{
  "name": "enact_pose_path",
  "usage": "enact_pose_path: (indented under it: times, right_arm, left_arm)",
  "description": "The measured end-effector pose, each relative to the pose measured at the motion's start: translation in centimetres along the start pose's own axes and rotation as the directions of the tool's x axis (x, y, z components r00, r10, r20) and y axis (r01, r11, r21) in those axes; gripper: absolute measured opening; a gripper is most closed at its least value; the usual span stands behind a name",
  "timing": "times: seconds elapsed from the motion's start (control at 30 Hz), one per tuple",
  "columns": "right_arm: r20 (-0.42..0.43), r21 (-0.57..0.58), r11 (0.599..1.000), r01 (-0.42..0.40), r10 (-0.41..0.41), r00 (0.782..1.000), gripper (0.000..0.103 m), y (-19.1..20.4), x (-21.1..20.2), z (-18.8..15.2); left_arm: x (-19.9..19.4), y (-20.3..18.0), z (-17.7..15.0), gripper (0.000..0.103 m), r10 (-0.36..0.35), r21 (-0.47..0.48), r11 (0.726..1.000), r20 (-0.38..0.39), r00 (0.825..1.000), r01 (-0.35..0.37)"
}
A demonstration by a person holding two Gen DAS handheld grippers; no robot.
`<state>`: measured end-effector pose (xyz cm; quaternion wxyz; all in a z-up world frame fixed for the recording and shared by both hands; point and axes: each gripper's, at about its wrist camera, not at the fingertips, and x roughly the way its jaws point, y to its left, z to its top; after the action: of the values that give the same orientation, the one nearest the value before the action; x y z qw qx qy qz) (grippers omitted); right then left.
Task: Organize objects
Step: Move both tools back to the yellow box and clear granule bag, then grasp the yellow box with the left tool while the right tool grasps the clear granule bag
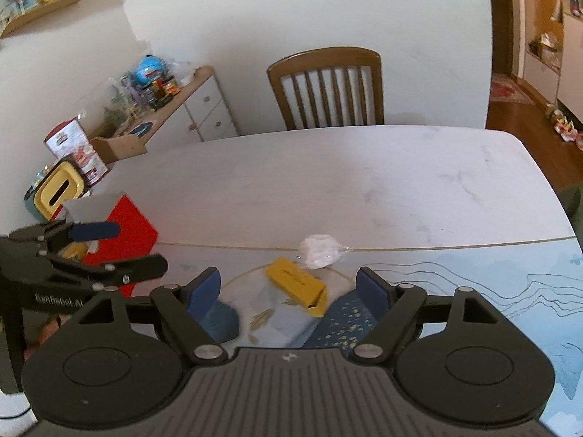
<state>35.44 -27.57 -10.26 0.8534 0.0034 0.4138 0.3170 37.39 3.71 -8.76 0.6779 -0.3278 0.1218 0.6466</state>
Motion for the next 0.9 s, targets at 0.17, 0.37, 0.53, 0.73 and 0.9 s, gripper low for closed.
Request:
enact_pose_path:
  times: [0.17, 0.37, 0.53, 0.73, 0.9]
  right_arm:
    - [-0.004, 0.010, 1.000, 0.009, -0.009, 1.000, 0.082, -1.5, 0.9, 1.2]
    - [-0.029, 0.057, 0.998, 0.018, -0.016, 0.999, 0.082, -3.5, 3.0, 2.9]
    - [-0.079, 0.078, 0.997, 0.011, -0.005, 0.997, 0.082, -4.0, 5.9, 3.6]
    - [-0.141, 0.064, 0.998, 0.000, 0.009, 0.990, 0.082, -3.3, 9.7, 3.8]
    - [-0.188, 0.063, 0.998, 0.000, 0.012, 0.982, 0.082, -3.2, 12.1, 3.8]
  left_arm:
    - [2.1, -1.4, -0.2, 0.102, -0.002, 0.003, 1.000, -0.015, 1.000, 0.002]
    - [4.5, -3.1, -0.7, 0.102, -0.017, 0.033, 0.999, -0.028, 0.999, 0.018]
    - [6.6, -4.2, -1.3, 0.102, -0.024, 0.058, 0.998, -0.056, 0.998, 0.027]
    - [9.0, -5.4, -2.2, 0.102, -0.038, 0.098, 0.994, -0.085, 0.996, 0.046]
    - [10.8, -6.4, -2.7, 0.102, -0.044, 0.155, 0.986, -0.114, 0.993, 0.062]
